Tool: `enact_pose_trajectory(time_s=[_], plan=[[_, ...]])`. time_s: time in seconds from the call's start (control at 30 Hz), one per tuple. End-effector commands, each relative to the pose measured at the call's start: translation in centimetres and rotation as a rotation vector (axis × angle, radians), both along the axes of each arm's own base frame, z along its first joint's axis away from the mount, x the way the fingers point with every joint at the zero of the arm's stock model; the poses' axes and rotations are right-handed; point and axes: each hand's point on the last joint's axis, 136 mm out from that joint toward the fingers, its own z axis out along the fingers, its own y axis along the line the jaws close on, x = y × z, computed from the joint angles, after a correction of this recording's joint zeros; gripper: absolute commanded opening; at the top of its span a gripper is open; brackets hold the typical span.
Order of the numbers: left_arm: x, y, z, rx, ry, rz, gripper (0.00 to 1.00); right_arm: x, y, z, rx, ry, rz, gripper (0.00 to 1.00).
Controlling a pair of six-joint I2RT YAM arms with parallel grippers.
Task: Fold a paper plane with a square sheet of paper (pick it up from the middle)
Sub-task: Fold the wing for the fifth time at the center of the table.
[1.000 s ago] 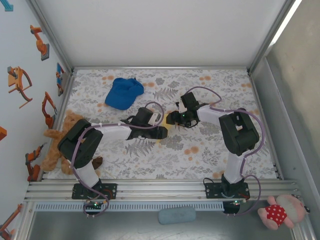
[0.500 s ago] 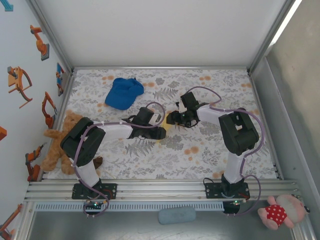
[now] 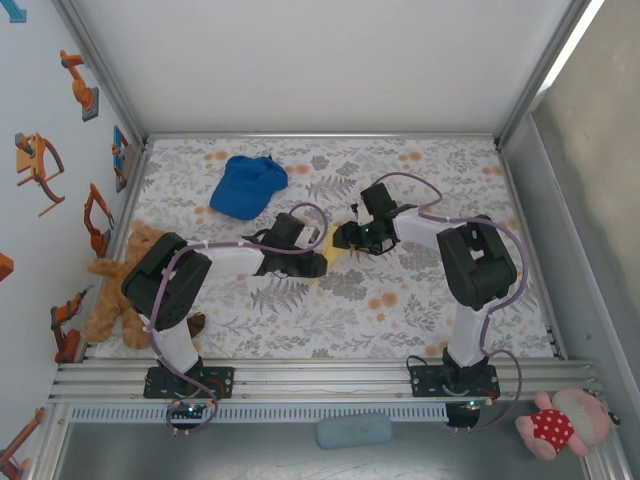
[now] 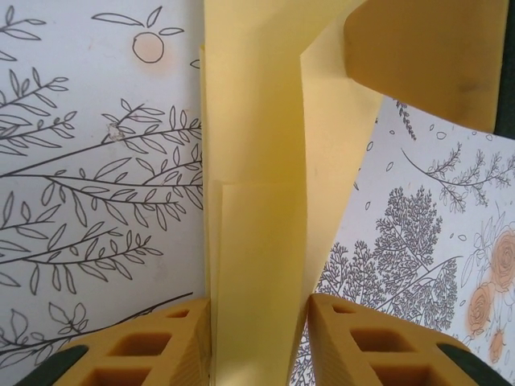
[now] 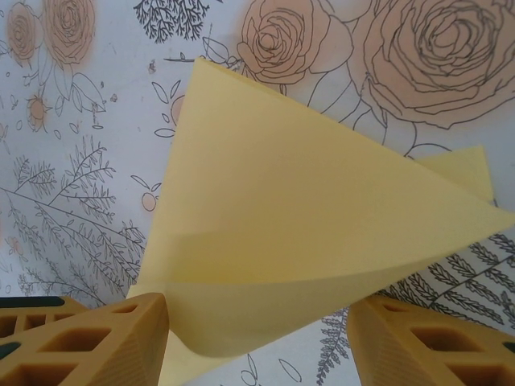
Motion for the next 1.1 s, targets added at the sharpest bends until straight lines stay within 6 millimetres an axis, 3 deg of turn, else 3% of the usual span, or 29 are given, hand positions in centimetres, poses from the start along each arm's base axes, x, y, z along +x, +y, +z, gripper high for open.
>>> enact_pose_trajectory(time_s=[0.0,1.07], plan=[[-0.3,-0.3,-0.4,-0.017,0.025,-0.026,0.35,-0.6,-0.4,-3.2,-0.065,0.051,-0.006,0.61],[0.2,0.9,-2.3,0.031,0.103,0.021,0.21,-0.5,-2.2,-5.9,-0.201,0.108,-0.032,0.56]])
